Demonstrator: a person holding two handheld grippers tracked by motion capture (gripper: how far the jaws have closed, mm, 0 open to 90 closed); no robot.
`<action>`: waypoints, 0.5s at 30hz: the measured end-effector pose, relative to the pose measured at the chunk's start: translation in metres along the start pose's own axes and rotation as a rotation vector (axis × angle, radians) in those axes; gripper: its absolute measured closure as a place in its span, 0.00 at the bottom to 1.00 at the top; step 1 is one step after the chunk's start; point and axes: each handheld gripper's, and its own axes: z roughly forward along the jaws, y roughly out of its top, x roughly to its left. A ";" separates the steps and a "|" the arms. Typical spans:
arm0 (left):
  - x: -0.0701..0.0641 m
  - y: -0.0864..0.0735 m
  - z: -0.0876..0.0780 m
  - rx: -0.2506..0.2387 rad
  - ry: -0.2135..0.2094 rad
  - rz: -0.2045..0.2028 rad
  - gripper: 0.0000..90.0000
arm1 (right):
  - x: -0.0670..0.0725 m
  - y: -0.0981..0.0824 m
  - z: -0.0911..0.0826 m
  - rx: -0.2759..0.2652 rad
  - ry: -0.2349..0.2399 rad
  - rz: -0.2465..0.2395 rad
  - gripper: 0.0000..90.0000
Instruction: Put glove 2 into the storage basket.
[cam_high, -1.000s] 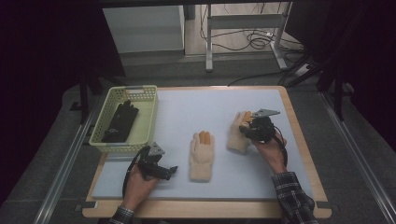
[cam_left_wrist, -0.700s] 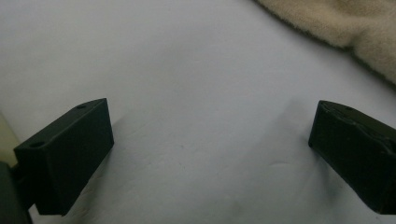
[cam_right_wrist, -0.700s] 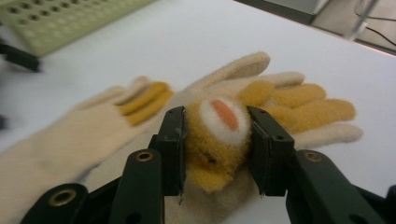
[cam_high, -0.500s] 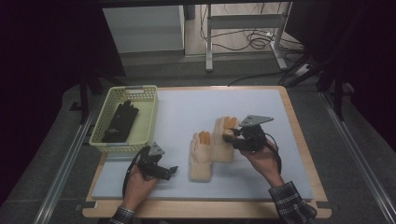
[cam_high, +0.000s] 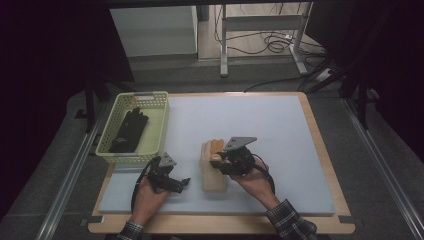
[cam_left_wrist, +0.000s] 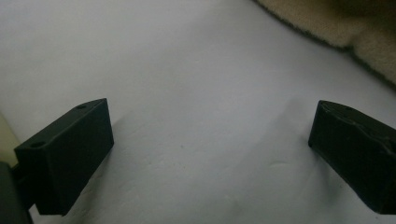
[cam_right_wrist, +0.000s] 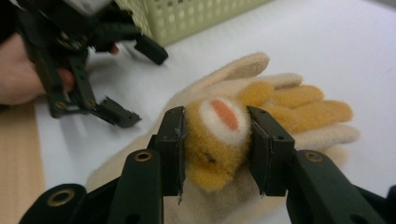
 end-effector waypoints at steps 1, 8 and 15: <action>0.000 0.000 0.000 0.000 0.001 0.002 0.00 | 0.000 -0.003 0.005 0.012 -0.010 -0.002 0.65; 0.000 0.000 0.000 0.000 0.000 0.001 0.00 | 0.005 -0.023 0.019 0.049 -0.092 -0.030 0.64; 0.000 0.000 0.000 0.000 0.000 0.001 0.00 | 0.005 -0.029 0.019 0.047 -0.122 -0.020 0.63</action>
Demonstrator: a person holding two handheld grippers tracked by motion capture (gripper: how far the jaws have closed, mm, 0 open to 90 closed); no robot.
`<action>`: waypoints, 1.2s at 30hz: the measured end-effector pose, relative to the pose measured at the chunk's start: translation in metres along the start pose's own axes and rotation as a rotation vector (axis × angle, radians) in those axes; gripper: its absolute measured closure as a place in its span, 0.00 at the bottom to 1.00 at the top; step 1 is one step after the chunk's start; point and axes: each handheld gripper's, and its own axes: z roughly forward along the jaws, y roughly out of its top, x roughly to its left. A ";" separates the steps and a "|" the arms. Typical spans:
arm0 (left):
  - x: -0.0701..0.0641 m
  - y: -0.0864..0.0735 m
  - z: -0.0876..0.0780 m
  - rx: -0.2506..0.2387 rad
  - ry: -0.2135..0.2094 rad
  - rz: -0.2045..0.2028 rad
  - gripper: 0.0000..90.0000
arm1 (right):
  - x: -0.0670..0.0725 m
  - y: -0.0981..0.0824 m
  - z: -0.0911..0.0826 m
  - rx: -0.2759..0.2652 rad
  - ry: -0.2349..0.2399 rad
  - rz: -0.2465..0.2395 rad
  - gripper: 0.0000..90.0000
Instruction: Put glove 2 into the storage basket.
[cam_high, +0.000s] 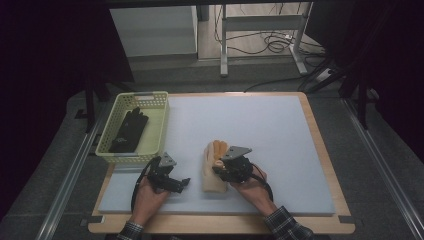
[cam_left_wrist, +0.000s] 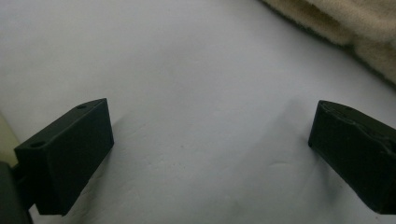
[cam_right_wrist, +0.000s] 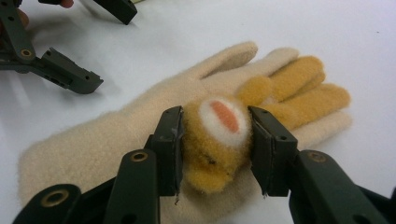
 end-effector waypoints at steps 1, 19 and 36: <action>0.000 0.000 0.000 -0.001 0.001 -0.001 0.00 | 0.000 0.000 0.000 -0.002 -0.002 0.004 0.63; 0.000 0.000 0.000 -0.001 0.000 -0.002 0.00 | -0.006 0.000 -0.012 -0.006 0.012 0.036 0.52; -0.002 -0.001 -0.003 0.003 0.003 0.003 0.03 | -0.020 -0.033 -0.040 0.016 0.078 0.078 0.90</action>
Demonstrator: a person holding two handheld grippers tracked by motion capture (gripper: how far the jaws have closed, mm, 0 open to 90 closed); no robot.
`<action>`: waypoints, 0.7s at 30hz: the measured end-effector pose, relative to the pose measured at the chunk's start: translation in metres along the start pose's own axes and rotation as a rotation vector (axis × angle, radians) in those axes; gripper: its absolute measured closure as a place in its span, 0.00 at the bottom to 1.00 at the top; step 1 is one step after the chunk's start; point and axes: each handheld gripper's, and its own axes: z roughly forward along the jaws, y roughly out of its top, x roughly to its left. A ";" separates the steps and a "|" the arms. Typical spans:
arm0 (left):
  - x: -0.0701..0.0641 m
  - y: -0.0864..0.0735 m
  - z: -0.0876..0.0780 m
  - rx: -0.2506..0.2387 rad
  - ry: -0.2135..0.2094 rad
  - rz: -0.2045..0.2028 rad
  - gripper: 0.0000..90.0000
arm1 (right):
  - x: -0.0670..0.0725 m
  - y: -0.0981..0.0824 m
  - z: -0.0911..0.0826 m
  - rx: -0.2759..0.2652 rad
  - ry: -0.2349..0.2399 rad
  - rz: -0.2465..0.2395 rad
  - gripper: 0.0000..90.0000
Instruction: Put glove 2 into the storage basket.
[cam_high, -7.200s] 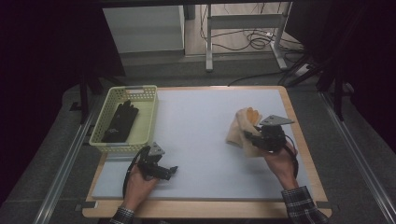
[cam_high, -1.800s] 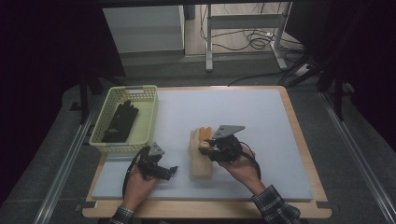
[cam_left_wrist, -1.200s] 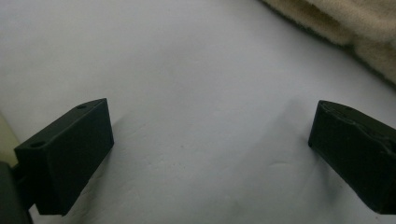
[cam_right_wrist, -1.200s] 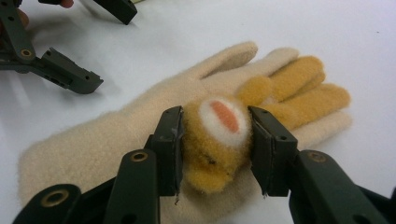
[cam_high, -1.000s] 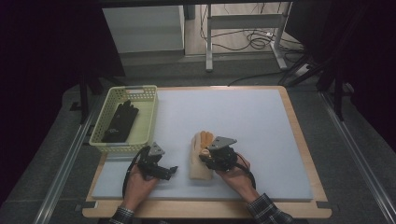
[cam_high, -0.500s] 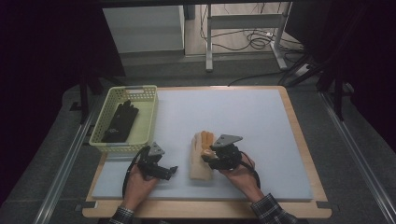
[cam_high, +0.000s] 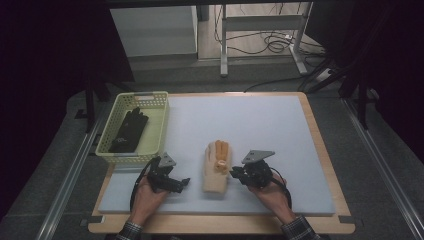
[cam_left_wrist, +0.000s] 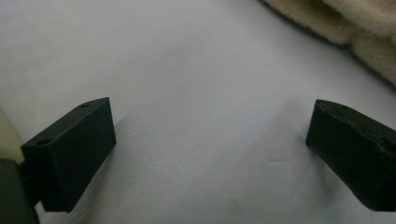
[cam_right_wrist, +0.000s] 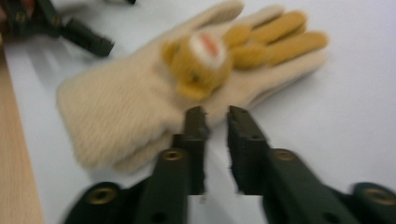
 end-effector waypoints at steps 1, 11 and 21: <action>-0.001 -0.001 -0.001 0.002 -0.002 -0.001 0.03 | 0.001 -0.003 0.001 0.005 0.006 -0.005 0.94; 0.000 -0.014 -0.015 0.012 0.016 0.014 0.02 | 0.016 -0.019 0.010 0.032 0.056 -0.048 0.98; 0.006 -0.019 -0.016 0.009 -0.021 0.011 0.02 | 0.027 -0.012 0.028 0.040 0.076 -0.064 0.98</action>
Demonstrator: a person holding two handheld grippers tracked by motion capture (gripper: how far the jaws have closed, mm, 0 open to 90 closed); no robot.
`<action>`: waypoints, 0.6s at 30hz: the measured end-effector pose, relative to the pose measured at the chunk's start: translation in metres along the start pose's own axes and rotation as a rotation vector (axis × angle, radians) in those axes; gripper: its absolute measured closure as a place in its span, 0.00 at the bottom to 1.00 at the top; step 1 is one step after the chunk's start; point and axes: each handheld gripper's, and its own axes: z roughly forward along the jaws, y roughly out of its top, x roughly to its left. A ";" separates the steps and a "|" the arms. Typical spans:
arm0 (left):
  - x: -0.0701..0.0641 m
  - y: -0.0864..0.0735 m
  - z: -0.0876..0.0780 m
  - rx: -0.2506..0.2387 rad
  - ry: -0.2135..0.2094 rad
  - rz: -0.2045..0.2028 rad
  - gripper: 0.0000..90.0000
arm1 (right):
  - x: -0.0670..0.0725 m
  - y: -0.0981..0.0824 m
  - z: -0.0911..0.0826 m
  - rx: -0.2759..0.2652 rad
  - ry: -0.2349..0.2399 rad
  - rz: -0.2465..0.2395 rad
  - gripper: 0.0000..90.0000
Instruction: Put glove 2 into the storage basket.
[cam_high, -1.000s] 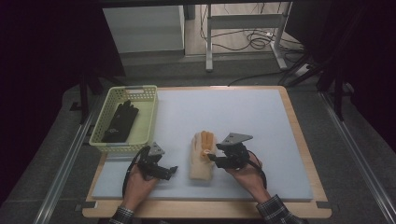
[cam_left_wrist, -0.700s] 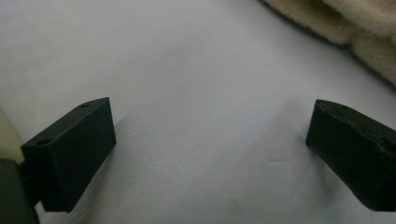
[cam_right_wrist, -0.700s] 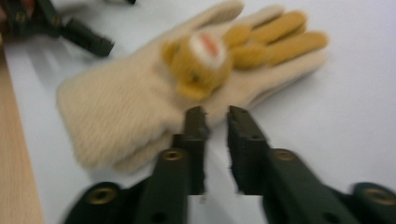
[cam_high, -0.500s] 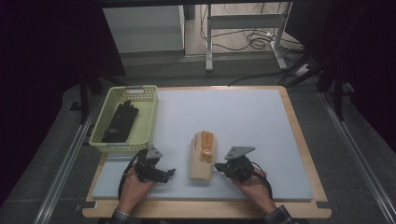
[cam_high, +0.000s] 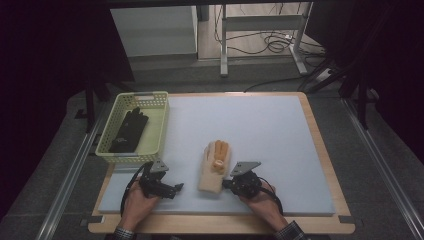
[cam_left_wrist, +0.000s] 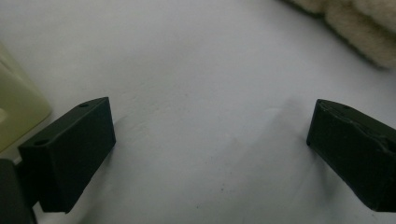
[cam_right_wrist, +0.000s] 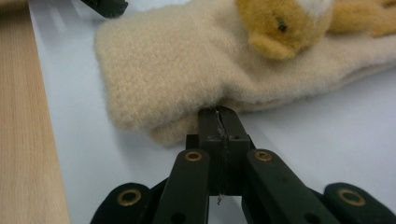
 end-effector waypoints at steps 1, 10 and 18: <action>0.000 0.000 -0.001 0.000 0.000 -0.006 0.02 | 0.001 0.001 0.001 0.000 0.000 0.002 0.98; 0.001 -0.003 -0.003 0.001 -0.008 0.009 0.03 | 0.005 0.015 0.021 -0.013 -0.001 0.002 0.98; 0.004 -0.007 -0.007 0.003 -0.031 0.037 0.02 | 0.007 0.026 0.035 -0.024 -0.024 0.002 0.98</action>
